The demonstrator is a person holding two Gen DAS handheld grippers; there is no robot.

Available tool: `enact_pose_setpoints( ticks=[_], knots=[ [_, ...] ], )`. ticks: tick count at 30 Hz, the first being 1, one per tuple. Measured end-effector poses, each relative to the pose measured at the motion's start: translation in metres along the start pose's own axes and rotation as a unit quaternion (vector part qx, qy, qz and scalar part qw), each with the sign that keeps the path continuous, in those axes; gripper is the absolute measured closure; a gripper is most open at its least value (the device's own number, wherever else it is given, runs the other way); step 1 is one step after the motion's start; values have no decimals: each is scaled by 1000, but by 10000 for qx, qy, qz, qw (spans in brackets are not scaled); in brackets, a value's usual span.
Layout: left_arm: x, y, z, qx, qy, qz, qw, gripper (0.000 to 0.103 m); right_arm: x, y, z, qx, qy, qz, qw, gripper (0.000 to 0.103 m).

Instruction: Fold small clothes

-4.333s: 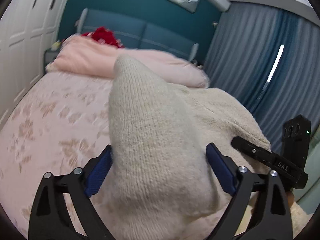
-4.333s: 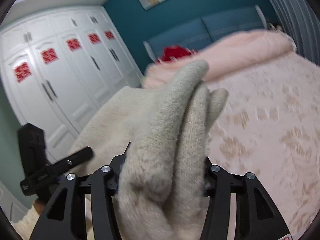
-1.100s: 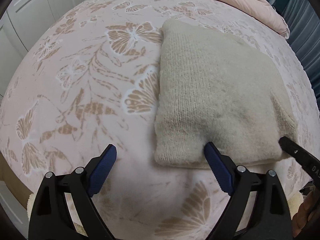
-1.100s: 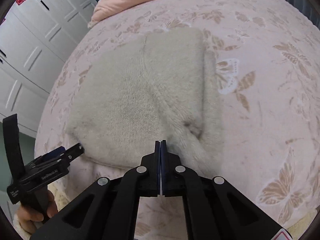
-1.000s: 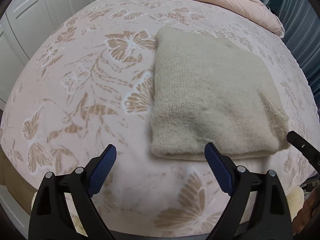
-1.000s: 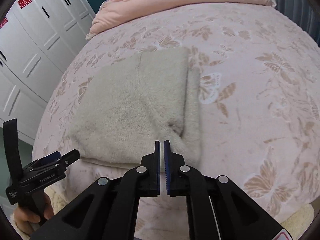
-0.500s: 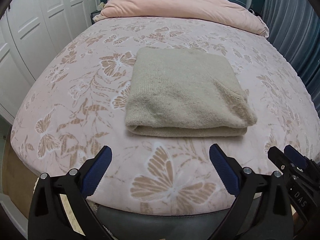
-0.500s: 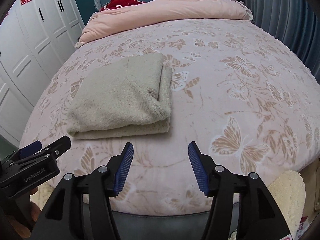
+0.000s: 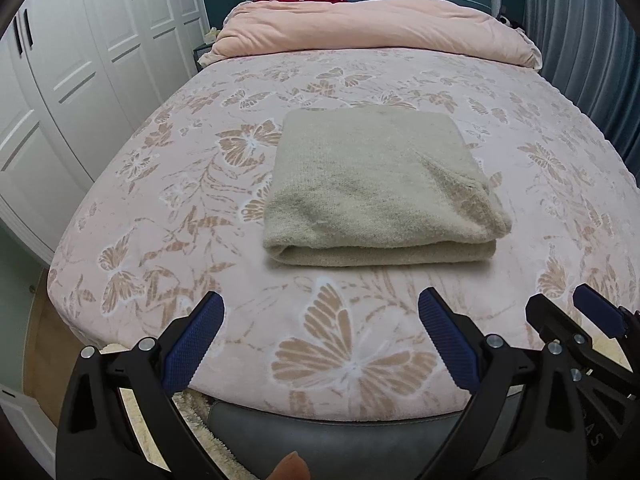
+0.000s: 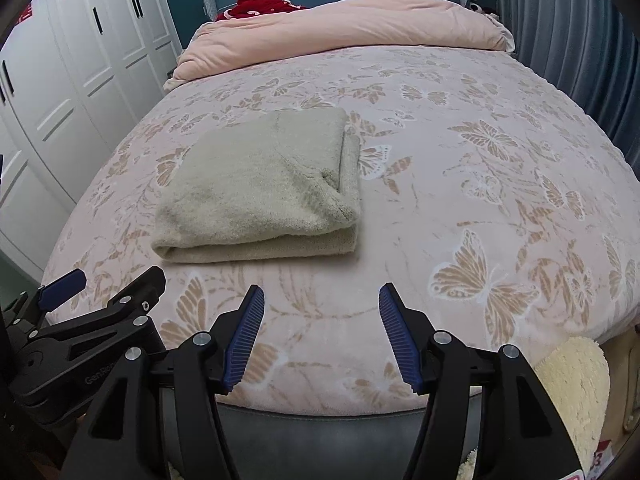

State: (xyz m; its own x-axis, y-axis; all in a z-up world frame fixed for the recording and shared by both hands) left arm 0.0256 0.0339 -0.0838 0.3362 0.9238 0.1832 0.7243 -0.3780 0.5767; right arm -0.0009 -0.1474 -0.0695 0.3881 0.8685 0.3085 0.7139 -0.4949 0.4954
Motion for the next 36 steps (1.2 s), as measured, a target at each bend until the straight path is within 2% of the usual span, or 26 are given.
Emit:
enact_pose_setpoints(
  ticks=[5,12,23,36],
  knots=[
    [-2,-2,1,95,46,56,9999,8,0,-4,-1,7,-72,-3,10000,44],
    [-1,-4,-4,0,207,29,9998,8,0,-6,-3,-9,-81,-19,10000,44],
    [3,-6,0,140,66,-84,9998,8,1,-7,-4,-29,-113,-19,9999,44],
    [3,-7,-1,32,119,-113,9999,6,3,-10,-6,-71,-157,45,9998,44]
  ],
)
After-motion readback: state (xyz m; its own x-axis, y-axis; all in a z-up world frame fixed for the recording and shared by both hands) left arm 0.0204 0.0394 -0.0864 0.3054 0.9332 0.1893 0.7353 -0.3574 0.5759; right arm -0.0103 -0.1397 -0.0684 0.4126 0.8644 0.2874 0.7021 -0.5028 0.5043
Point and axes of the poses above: each gripper's, at about its wrist camera, not at the fingertips, and z roughly the way its jaws point, x to its left, y to its top, the point moved 2 cm from there along z, roughly the way its jaws point, and after that the axes turned 10 degrees about z, right-handed, at the moved point
